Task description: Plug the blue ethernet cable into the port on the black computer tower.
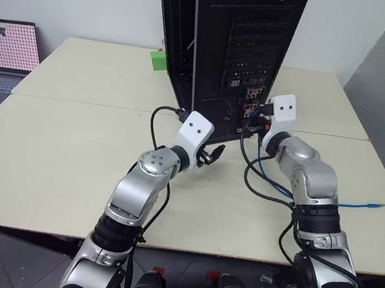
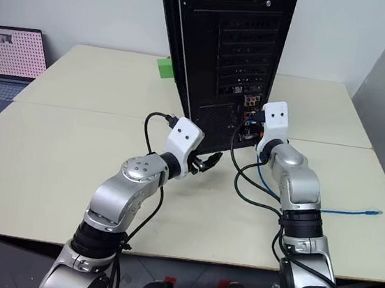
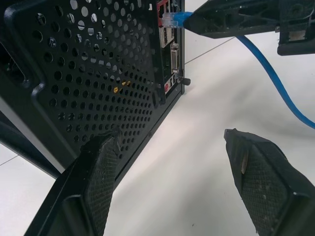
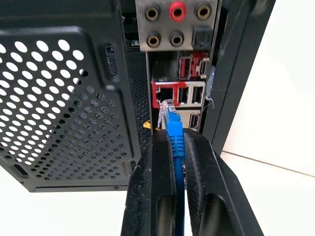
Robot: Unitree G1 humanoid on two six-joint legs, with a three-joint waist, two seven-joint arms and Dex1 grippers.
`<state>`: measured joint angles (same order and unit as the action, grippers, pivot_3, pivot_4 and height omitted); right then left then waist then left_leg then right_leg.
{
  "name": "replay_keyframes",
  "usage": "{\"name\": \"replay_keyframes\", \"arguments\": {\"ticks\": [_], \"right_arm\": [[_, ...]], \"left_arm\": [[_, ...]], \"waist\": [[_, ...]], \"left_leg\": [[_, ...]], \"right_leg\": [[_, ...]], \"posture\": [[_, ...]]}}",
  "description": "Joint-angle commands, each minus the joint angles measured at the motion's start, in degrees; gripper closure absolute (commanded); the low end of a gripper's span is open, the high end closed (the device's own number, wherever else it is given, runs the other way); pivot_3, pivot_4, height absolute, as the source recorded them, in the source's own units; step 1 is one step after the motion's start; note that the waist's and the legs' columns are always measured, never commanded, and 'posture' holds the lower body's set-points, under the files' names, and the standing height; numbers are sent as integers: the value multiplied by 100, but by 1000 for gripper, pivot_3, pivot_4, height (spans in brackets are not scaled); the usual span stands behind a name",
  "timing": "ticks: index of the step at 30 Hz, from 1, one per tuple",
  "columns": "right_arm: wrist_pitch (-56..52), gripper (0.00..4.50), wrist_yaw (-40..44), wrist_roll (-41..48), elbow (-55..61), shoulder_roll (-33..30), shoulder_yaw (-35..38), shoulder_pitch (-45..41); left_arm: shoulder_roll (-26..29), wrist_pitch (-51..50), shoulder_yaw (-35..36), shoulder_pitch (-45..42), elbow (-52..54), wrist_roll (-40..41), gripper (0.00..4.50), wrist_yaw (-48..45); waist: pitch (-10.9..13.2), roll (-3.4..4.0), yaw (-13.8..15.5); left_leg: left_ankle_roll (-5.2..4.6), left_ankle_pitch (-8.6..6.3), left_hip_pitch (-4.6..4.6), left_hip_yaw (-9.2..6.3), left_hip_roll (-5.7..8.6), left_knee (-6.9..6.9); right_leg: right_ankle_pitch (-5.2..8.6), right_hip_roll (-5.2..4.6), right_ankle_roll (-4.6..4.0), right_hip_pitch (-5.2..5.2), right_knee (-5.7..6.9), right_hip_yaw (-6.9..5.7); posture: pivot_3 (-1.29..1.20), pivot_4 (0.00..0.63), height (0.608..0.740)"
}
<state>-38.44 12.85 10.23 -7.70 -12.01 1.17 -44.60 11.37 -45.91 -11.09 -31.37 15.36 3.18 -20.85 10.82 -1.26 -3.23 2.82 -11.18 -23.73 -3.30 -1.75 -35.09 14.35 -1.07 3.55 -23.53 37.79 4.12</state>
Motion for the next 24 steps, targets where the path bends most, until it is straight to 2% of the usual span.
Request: {"name": "replay_keyframes", "arguments": {"ticks": [1, 24], "right_arm": [[168, 4500, 10, 6, 102, -49, 124, -291], [82, 4500, 215, -5, 168, -53, -69, -379]], "left_arm": [[21, 114, -57, -21, 262, 7, 957, -4], [40, 166, -91, -27, 211, 9, 957, -7]], "waist": [[0, 0, 0], [0, 0, -31]], "left_leg": [[0, 0, 0, 0, 0, 0], [0, 0, 2, 0, 0, -1]], "right_leg": [[0, 0, 0, 0, 0, 0], [-1, 1, 1, -3, 5, 1]], "posture": [[0, 150, 740], [0, 150, 740]]}}
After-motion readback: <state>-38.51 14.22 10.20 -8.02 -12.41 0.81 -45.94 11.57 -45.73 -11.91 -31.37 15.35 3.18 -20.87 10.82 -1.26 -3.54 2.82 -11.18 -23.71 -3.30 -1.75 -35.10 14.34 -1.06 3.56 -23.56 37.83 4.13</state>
